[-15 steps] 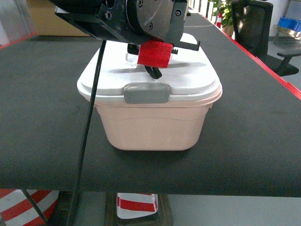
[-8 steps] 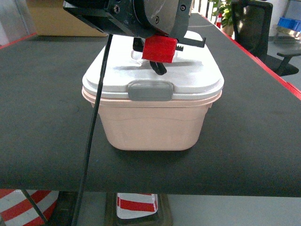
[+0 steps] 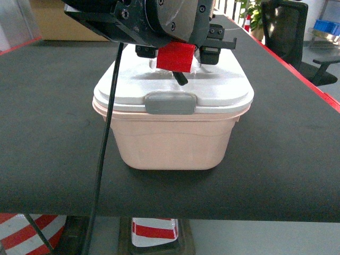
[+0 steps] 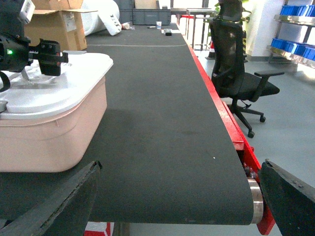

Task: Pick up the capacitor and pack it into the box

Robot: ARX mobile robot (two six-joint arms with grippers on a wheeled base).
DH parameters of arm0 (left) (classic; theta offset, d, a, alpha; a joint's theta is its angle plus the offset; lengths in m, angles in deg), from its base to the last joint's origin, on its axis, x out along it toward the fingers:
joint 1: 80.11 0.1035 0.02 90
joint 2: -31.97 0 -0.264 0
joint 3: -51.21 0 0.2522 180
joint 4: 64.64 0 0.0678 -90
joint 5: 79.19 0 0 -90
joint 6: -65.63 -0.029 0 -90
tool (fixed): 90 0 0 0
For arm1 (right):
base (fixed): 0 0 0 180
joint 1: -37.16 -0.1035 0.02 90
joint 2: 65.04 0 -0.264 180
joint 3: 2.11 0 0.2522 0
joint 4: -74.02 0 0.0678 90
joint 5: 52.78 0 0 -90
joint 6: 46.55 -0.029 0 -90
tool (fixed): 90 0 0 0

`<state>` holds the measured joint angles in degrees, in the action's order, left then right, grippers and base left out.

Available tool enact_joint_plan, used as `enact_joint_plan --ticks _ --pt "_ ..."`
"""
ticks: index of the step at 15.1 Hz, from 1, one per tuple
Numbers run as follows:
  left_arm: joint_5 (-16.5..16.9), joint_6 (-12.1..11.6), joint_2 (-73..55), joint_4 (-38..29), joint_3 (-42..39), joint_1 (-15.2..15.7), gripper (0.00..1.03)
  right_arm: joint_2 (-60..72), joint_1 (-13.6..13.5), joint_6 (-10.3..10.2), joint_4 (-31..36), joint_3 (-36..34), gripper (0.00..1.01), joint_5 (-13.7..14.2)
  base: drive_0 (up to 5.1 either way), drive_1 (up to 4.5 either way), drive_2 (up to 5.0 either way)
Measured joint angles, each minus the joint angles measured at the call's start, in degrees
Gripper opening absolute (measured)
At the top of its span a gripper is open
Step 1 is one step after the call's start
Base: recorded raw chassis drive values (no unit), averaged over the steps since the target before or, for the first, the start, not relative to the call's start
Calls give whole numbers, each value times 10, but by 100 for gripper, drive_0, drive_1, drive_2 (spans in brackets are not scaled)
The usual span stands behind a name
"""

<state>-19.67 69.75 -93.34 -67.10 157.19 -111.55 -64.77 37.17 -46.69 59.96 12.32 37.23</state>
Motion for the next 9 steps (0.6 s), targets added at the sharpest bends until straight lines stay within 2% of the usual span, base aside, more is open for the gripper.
enact_joint_plan --ticks 2,3,4,5,6,8,9 --pt "14 0 41 -38 -37 0 86 0 0 0 0 0 98 0 0 0 0" --pt "44 -2 165 -130 -123 4 97 0 0 0 0 0 98 0 0 0 0" --pt "69 -13 225 -187 -177 11 98 0 0 0 0 0 98 0 0 0 0" --pt "85 -37 280 -255 -243 23 98 0 0 0 0 0 98 0 0 0 0" --pt "85 -68 326 -315 -316 42 98 0 0 0 0 0 98 0 0 0 0" --pt "89 -107 412 -393 -460 103 98 0 0 0 0 0 98 0 0 0 0" --pt "98 -108 463 -386 -515 134 98 0 0 0 0 0 98 0 0 0 0"
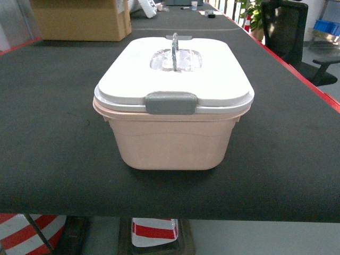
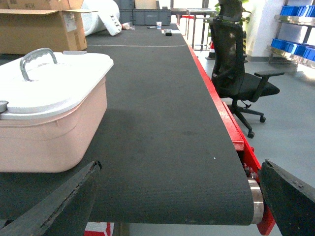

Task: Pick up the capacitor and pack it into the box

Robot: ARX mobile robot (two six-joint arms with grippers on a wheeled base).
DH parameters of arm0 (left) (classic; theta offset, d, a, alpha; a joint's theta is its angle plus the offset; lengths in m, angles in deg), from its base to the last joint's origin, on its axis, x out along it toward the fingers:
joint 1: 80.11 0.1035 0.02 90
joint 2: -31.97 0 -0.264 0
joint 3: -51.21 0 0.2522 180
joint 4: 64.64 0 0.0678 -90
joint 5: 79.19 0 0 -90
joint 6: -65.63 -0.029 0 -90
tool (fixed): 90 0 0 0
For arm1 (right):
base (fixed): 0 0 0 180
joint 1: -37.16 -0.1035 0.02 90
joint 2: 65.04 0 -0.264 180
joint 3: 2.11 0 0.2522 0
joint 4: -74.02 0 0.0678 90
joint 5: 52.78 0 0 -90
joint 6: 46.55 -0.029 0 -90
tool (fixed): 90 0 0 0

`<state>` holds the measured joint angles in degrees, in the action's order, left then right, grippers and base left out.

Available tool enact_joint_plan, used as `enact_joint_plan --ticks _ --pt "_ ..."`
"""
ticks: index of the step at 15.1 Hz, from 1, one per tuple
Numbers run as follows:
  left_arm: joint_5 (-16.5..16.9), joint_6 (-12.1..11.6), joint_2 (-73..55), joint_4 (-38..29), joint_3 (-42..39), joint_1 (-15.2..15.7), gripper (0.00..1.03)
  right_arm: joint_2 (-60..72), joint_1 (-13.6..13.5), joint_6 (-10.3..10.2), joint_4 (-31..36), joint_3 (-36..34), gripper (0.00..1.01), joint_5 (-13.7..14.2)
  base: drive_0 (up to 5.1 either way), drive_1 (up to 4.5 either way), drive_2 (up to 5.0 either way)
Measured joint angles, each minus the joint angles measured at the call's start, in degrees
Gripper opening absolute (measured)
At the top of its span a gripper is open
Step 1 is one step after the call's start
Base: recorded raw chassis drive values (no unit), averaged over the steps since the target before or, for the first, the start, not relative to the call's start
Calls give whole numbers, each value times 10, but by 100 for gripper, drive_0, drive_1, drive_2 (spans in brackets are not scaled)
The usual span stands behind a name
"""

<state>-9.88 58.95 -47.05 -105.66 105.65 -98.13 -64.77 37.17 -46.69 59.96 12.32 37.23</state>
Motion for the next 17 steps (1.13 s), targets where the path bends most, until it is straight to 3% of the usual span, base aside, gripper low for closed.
enact_joint_plan --ticks 3,4,5,8,14,15,16,17 --pt "29 19 146 71 -141 86 98 0 0 0 0 0 98 0 0 0 0" --pt "108 39 188 155 -171 134 87 0 0 0 0 0 98 0 0 0 0" --pt "177 50 216 140 -225 176 75 0 0 0 0 0 98 0 0 0 0" --pt "207 63 270 141 -308 178 37 0 0 0 0 0 98 0 0 0 0" --pt "207 63 315 150 -325 179 17 0 0 0 0 0 98 0 0 0 0" --pt "207 63 333 162 -337 179 6 0 0 0 0 0 98 0 0 0 0" --pt "207 64 352 178 -350 179 2 0 0 0 0 0 98 0 0 0 0" --pt "207 65 374 190 -359 179 2 0 0 0 0 0 98 0 0 0 0"
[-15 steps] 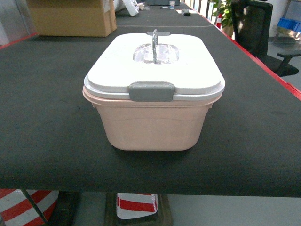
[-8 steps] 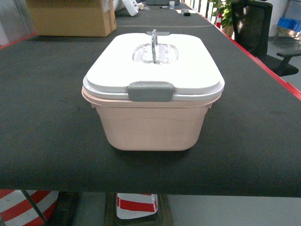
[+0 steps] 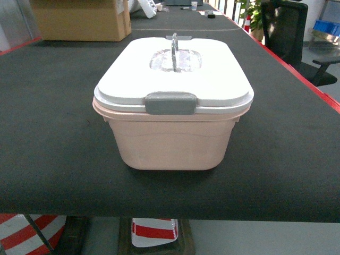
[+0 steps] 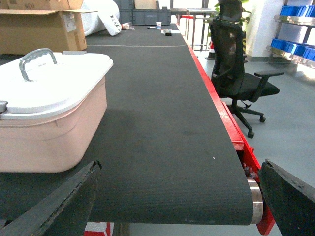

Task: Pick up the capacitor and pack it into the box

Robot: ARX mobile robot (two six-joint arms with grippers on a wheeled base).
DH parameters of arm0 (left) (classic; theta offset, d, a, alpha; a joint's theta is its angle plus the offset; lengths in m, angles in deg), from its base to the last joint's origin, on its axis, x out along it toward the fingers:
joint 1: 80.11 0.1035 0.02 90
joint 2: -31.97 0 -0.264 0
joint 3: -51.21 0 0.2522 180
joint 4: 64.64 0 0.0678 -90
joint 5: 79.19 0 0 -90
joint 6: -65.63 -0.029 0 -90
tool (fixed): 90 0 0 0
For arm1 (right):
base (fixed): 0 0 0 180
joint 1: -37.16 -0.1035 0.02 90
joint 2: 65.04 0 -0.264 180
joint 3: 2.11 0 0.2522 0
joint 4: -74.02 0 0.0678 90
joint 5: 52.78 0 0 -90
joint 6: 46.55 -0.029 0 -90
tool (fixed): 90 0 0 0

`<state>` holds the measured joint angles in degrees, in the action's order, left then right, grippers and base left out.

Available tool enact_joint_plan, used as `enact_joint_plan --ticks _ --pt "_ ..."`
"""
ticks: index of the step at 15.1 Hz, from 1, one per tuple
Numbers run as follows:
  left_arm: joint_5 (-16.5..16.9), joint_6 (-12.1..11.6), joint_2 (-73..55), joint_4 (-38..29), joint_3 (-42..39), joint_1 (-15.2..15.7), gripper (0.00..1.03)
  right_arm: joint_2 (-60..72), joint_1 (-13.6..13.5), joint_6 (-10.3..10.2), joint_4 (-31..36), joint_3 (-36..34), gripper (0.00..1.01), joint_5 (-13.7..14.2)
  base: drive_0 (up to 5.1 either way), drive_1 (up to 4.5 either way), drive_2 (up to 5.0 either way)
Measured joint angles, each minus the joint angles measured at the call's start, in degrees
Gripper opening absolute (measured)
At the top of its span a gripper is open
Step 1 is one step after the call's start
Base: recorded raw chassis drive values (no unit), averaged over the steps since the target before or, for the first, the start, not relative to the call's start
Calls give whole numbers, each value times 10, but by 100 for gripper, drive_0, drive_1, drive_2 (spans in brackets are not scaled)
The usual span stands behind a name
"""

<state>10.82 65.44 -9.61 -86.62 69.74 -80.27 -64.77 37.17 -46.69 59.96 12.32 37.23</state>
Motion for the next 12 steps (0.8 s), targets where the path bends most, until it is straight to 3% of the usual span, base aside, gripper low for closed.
enact_joint_plan --ticks 3,4,12 --pt "0 0 72 49 -19 0 2 0 0 0 0 0 98 0 0 0 0" --pt "0 0 78 22 -36 0 2 0 0 0 0 0 98 0 0 0 0" --pt "0 0 241 181 -40 0 2 0 0 0 0 0 98 0 0 0 0"
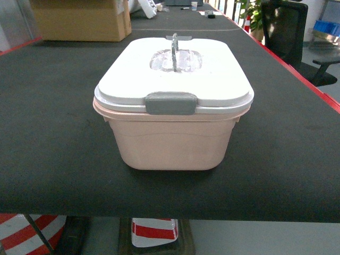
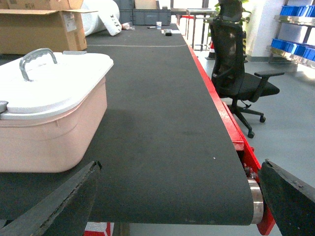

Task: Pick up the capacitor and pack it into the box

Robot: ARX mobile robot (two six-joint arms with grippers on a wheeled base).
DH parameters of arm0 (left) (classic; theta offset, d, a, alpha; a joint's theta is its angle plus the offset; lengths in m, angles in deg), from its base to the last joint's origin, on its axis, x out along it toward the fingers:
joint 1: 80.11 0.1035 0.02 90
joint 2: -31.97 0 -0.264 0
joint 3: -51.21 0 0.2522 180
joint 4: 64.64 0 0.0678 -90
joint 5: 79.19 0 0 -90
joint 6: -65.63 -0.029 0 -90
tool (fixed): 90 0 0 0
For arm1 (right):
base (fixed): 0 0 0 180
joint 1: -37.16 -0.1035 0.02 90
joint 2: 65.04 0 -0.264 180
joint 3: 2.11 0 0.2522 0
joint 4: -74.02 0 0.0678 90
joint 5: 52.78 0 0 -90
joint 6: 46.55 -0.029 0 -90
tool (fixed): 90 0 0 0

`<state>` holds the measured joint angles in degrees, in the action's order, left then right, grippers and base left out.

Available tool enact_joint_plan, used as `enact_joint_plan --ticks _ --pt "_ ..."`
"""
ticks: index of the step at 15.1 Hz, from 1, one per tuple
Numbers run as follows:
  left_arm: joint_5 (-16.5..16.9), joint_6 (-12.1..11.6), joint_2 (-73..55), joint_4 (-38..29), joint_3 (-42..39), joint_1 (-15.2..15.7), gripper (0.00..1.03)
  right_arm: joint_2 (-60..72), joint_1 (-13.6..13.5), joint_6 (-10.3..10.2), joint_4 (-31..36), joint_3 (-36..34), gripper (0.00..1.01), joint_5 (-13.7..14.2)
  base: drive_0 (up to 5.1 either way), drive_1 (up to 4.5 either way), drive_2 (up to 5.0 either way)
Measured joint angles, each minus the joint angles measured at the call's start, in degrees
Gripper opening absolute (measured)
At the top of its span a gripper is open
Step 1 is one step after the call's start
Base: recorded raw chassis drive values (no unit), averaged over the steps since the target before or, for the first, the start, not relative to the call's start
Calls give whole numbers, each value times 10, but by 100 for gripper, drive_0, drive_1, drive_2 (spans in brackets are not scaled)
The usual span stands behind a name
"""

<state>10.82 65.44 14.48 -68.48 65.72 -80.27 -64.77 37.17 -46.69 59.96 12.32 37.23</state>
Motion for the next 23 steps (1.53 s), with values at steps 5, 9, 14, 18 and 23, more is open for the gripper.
enact_joint_plan --ticks 5,9,14,18,23 --pt "0 0 58 59 0 0 2 0 0 0 0 0 98 0 0 0 0" --pt "1 0 149 182 0 0 2 0 0 0 0 0 98 0 0 0 0" --pt "-1 1 169 176 0 0 7 0 0 0 0 0 98 0 0 0 0" --pt "0 1 169 179 0 0 25 0 0 0 0 0 98 0 0 0 0" --pt "0 1 169 179 0 0 77 0 0 0 0 0 98 0 0 0 0"
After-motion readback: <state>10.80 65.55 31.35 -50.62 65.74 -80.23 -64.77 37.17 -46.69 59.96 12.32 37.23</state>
